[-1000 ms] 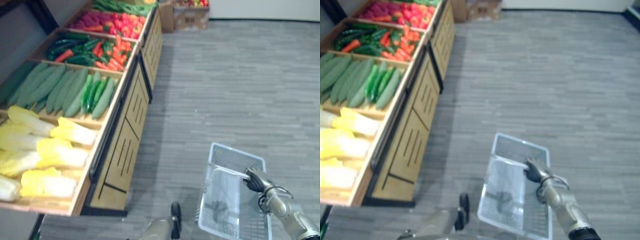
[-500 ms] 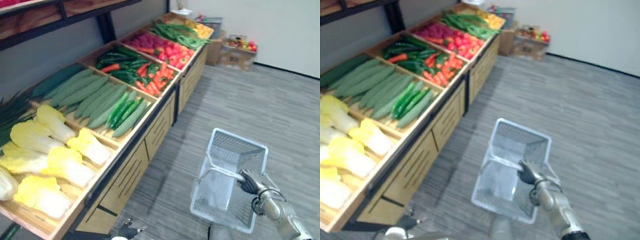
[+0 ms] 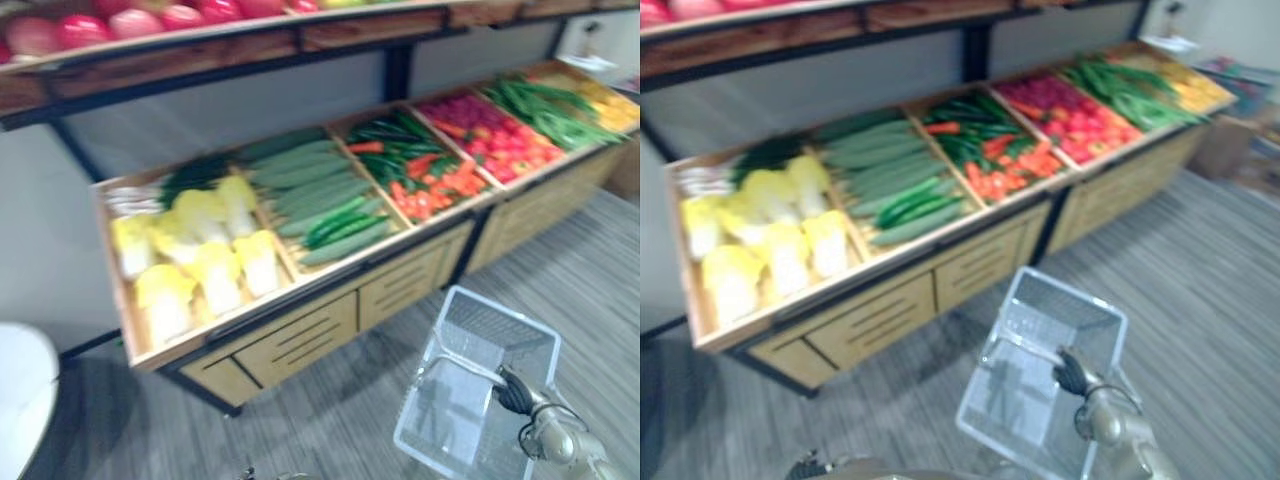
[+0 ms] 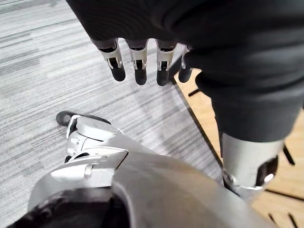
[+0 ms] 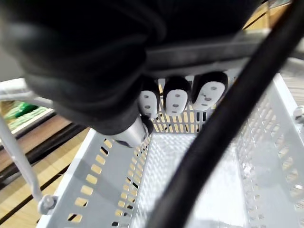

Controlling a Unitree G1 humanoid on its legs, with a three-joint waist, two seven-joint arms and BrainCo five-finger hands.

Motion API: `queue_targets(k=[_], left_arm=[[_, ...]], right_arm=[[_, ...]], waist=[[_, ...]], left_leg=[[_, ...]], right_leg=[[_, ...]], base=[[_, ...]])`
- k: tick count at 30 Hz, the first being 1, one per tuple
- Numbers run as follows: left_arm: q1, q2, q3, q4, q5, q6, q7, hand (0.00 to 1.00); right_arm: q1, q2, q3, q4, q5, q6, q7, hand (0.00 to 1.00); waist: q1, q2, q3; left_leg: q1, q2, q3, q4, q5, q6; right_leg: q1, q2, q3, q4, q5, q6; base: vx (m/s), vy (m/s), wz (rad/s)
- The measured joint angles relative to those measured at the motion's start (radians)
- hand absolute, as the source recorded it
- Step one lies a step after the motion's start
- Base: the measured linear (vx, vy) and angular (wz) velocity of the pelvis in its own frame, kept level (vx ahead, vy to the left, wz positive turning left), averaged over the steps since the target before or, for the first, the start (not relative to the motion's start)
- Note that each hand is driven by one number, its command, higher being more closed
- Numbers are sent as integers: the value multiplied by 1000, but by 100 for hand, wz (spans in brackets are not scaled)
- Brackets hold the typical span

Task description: Pick vegetable in the basket

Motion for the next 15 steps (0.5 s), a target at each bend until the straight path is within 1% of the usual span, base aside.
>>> queue_targets(k=[1,2,3,4,5,6,8,10,11,13,14,15], left_arm=[[-2,-3,0,0,0,1,1,0],[-1,-6,0,0,1,1,1,0],[-2,-8,0,0,1,3,1,0],[-2,-10,-1,2,5,8,0,0],[-3,-13,-1,2,6,8,1,0],[-3,-14,0,2,6,8,1,0],[-16,-10,3,1,5,7,1,0],[-15,-11,8,2,6,8,1,0],[-8,-11,8,5,9,8,0,0],[3,-9,8,20,12,9,0,0],[18,-10,7,24,12,9,0,0],[21,-10,7,33,12,9,0,0]], right_arm=[[0,13,-15,0,9,0,0,100],[-1,29,-27,0,11,1,-2,100],[-1,31,-30,0,11,0,-2,100],[1,37,-39,0,13,3,-6,100],[0,37,-42,1,13,5,-6,100],[-2,39,-43,5,13,9,-7,100],[-13,58,-29,33,13,13,-6,100],[-28,61,-12,34,12,14,-5,100],[-41,64,-1,35,14,12,-5,100],[-60,67,19,35,15,6,-5,100],[-69,72,27,35,14,-2,-4,100],[-69,74,26,35,14,-6,-4,100]], waist=[[0,5,0],[-1,9,-1],[-1,12,-2],[-3,28,-6],[-3,40,-7],[-1,43,-4],[9,33,22],[20,38,33],[33,46,35],[42,53,36],[48,52,36],[48,37,37]], left_leg=[[-2,2,94,-45,-3,2],[-1,-12,145,-113,18,-1],[0,-19,165,-149,34,2],[6,-27,176,-254,43,-2],[7,-27,172,-280,43,-2],[6,-30,164,-297,43,-3],[-19,-54,124,-297,47,3],[-16,-67,123,-294,43,8],[-6,-81,130,-293,37,16],[18,-90,150,-294,27,20],[36,-101,161,-295,10,21],[46,-123,177,-293,-19,34]], right_leg=[[11,-4,-43,-16,0,0],[9,-3,-78,-27,3,4],[6,1,-94,-33,6,10],[4,15,-142,-49,15,25],[4,19,-154,-55,19,32],[5,23,-163,-64,24,40],[31,22,-170,-113,43,73],[54,27,-150,-156,58,96],[65,26,-127,-183,77,98],[72,11,-106,-174,82,102],[66,-11,-85,-138,72,98],[50,-55,-71,-74,29,117]], base=[[-8,-46,101],[-17,-17,95],[-39,48,115],[-45,102,95],[-48,128,94],[-35,135,64],[-40,138,73],[-47,115,24],[-35,105,-5],[-2,82,-28],[11,120,-37],[8,104,-26]])
